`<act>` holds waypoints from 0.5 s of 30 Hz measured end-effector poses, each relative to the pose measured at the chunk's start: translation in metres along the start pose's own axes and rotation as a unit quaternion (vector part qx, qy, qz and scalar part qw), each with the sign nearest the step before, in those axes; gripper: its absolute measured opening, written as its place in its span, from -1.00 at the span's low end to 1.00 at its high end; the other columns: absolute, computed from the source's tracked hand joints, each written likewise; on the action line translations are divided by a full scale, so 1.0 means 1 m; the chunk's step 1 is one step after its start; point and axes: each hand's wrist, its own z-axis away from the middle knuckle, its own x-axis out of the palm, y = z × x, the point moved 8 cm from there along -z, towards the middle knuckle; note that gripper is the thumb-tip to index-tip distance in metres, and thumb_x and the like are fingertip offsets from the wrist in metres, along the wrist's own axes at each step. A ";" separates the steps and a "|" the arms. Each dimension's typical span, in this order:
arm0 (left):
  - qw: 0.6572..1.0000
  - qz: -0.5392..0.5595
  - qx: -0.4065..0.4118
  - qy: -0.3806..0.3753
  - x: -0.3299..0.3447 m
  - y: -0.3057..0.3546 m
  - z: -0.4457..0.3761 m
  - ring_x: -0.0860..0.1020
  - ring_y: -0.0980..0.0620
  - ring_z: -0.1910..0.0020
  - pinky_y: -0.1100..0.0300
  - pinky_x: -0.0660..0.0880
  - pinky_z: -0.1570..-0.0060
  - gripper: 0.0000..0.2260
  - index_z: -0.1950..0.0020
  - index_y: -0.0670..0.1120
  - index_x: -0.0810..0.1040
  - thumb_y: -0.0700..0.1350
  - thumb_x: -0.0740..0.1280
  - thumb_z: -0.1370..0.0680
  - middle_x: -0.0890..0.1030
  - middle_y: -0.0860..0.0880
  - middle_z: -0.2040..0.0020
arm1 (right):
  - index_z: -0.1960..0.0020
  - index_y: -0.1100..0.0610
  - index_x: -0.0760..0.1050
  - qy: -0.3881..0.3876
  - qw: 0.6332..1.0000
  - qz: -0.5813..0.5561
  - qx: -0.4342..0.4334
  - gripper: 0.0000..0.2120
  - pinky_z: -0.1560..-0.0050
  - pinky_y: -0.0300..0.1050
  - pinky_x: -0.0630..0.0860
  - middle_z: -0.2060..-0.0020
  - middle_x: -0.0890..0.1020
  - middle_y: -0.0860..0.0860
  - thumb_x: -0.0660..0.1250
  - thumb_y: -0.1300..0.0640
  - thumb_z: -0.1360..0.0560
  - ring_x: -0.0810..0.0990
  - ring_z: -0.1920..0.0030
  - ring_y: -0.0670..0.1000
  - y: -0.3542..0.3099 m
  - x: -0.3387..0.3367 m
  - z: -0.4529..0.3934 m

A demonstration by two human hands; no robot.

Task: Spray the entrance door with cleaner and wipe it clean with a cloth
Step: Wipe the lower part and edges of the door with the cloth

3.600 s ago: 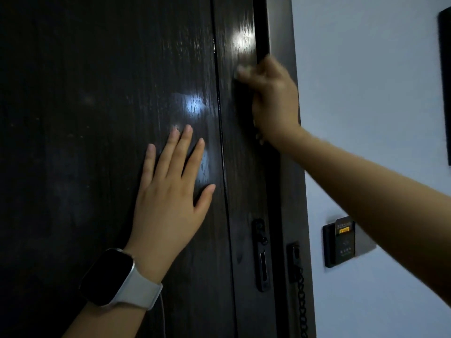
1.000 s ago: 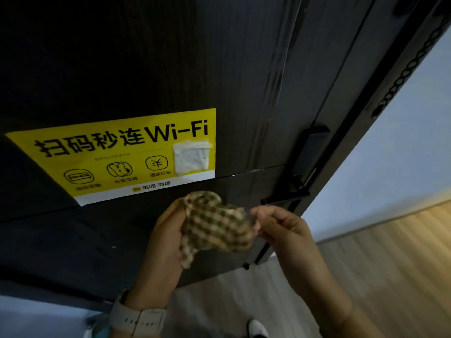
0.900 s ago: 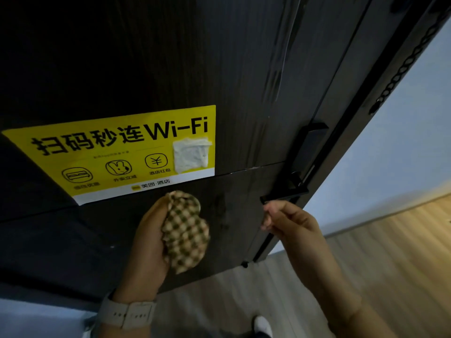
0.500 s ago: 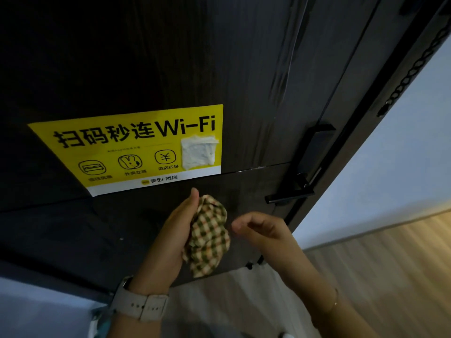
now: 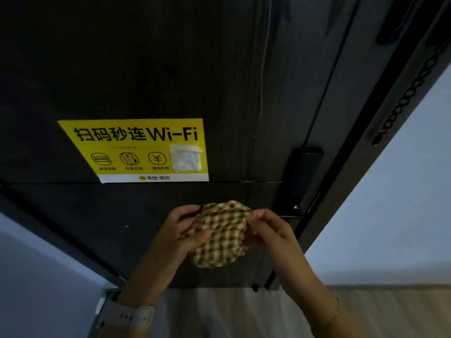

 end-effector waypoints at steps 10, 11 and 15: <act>0.935 -0.264 0.233 0.033 0.081 0.024 0.052 0.46 0.08 -0.33 0.08 0.46 -0.27 -0.59 -0.27 0.13 0.53 0.23 0.37 -0.47 0.50 0.11 -0.33 | 0.06 0.18 0.51 -0.044 0.997 -0.061 0.036 -0.84 0.21 -0.20 0.56 0.28 0.65 0.02 0.19 0.17 -0.61 0.62 0.25 -0.04 -0.021 -0.050 0.019; 0.952 -0.231 0.203 0.001 0.094 0.018 0.055 0.49 0.12 -0.31 0.15 0.49 -0.22 -0.54 -0.31 0.19 0.50 0.24 0.40 -0.43 0.52 0.14 -0.31 | 0.05 0.17 0.52 -0.056 0.993 -0.083 0.057 -0.85 0.23 -0.21 0.57 0.28 0.65 0.03 0.20 0.16 -0.60 0.62 0.26 -0.04 -0.022 -0.052 0.021; 0.939 -0.257 0.213 0.079 0.110 0.022 0.064 0.55 0.36 0.02 0.45 0.46 0.04 -0.73 0.02 0.43 0.52 0.13 0.42 -0.34 0.57 0.38 0.03 | 0.00 0.24 0.55 -0.115 0.983 -0.103 0.094 -0.77 0.27 -0.20 0.59 0.25 0.63 0.13 0.32 0.11 -0.44 0.61 0.28 0.01 -0.031 -0.062 0.031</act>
